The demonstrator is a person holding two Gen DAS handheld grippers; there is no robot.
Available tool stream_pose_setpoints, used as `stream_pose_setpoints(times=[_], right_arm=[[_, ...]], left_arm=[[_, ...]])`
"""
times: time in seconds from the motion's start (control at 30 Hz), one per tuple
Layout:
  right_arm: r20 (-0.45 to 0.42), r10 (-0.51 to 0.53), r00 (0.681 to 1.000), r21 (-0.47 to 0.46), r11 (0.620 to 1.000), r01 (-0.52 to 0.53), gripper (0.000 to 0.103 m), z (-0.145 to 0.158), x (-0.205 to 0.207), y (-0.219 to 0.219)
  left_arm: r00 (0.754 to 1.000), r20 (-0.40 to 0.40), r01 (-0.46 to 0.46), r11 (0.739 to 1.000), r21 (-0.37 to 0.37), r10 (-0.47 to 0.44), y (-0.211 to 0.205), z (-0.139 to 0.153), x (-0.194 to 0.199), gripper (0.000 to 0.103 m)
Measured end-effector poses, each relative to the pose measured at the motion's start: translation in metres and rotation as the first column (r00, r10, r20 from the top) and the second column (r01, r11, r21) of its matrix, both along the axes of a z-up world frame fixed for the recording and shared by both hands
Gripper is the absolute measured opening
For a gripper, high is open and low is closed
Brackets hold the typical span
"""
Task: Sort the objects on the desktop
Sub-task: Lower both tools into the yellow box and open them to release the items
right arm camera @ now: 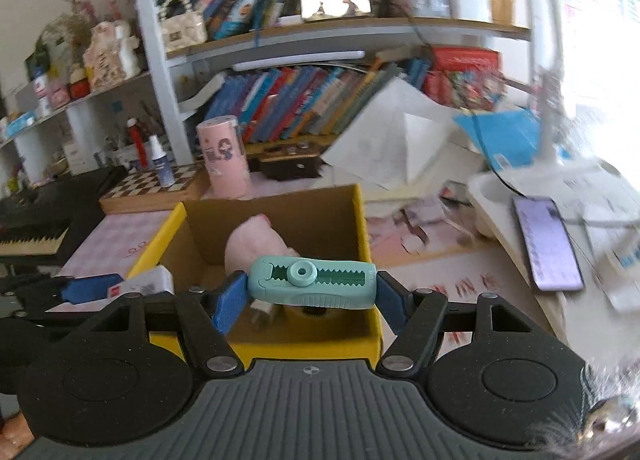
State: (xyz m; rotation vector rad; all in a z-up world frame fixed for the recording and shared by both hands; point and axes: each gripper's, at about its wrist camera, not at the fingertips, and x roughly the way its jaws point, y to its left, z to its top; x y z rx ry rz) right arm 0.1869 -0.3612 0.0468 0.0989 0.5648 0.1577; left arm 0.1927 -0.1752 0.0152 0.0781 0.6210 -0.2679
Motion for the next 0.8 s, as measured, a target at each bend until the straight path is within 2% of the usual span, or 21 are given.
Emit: stream_pose_setpoints(times=[0.23,0.43,0.8], right_arm=[[-0.045,0.170,0.984,-0.077,0.982,-0.173,0.066,-0.011,0.045,0.009],[-0.094,0.305,0.948,-0.198,0.927,-0.318,0.066,-0.029,0.069,0.018],[-0.175,0.403,0.898,-0.266,0.859,-0.437,0.066,-0.052,0.100,0.025]], left_arm=[[0.995,-0.084,-0.043,0.998,0.039,0.046,-0.006,-0.023,0.023,0.057],[0.992,-0.112,-0.055,0.996,0.070,0.063,-0.010,-0.030,0.030,0.058],[0.986,-0.154,-0.048,0.996,0.073,0.059,-0.011,-0.033,0.042,0.058]])
